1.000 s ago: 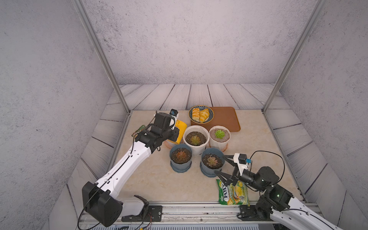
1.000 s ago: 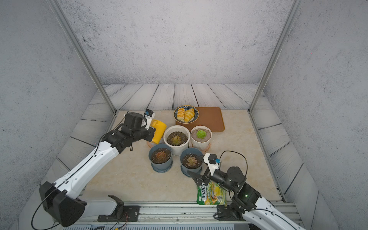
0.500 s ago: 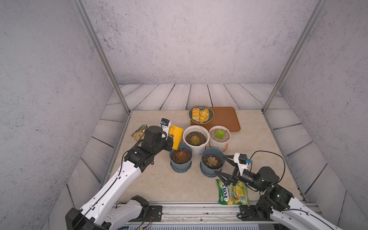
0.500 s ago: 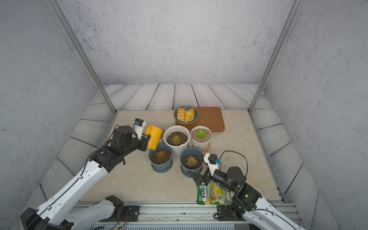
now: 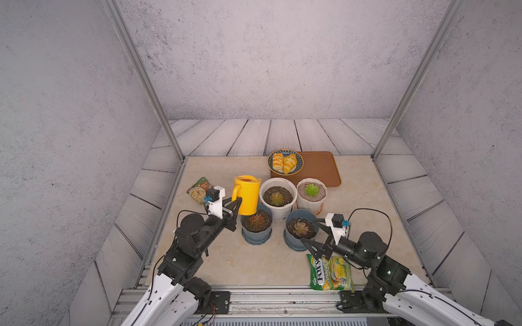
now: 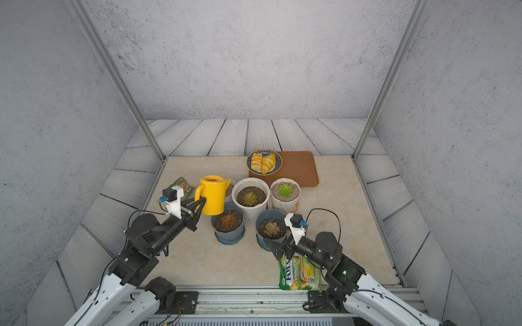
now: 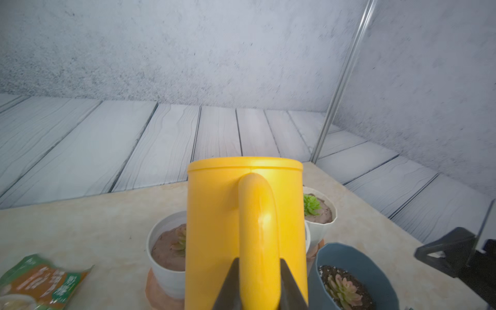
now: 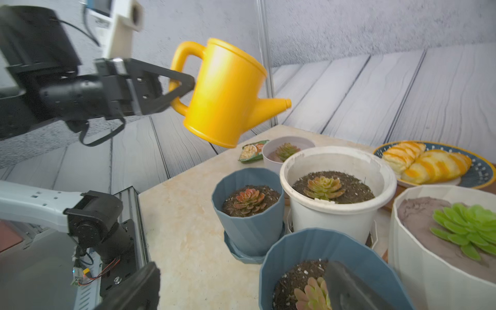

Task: Water the succulent around the soil edge
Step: Water the soil of the potted plant with water, then place the watering can at the center of the board.

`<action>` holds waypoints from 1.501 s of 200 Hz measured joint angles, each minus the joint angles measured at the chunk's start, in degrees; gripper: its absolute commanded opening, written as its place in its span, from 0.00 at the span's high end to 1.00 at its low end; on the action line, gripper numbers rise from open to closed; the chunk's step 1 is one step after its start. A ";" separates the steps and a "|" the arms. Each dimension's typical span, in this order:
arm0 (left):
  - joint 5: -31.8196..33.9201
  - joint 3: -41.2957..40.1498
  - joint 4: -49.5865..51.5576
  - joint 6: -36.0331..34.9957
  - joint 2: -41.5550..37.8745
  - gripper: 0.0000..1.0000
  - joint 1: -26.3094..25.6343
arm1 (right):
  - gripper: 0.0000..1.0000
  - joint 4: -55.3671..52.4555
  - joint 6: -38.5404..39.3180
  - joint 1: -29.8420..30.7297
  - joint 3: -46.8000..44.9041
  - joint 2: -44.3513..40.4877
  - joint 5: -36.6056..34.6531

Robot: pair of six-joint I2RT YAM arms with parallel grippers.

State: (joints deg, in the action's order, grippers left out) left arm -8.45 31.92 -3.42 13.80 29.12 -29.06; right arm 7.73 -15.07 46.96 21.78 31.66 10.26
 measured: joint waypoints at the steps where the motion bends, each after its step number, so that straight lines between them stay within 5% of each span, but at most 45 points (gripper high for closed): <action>1: -0.09 -0.15 -0.17 0.02 -0.22 1.00 0.00 | 0.01 -0.04 -0.15 0.00 0.20 0.13 -0.04; 34: -5.46 -4.48 -9.03 2.08 -6.82 1.00 0.00 | 0.14 -3.50 -7.13 0.00 9.18 5.33 -2.95; 102: -17.35 -11.91 -31.04 8.52 -4.92 1.00 -4.20 | 0.28 -4.22 -23.50 0.00 17.05 8.13 -7.37; 157: -15.26 -12.55 -34.95 2.73 -1.77 1.00 -16.06 | 0.30 -1.20 -28.72 0.00 18.78 11.02 -6.67; 200: -12.66 -12.66 -34.93 -2.29 1.68 1.00 -20.59 | 0.37 0.50 -29.57 0.00 18.88 11.98 -4.37; 239: -11.82 -13.29 -35.91 -4.44 3.26 1.00 -22.10 | 0.69 1.57 -31.80 -0.26 17.97 11.87 -4.15; 300: -8.92 -7.91 -29.79 -9.29 8.35 1.00 -25.22 | 0.75 -5.31 -31.02 -0.87 19.98 7.04 -8.31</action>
State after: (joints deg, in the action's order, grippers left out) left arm -17.37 24.01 -33.21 4.51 37.47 -54.28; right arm 2.42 -46.09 46.09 41.76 38.70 1.96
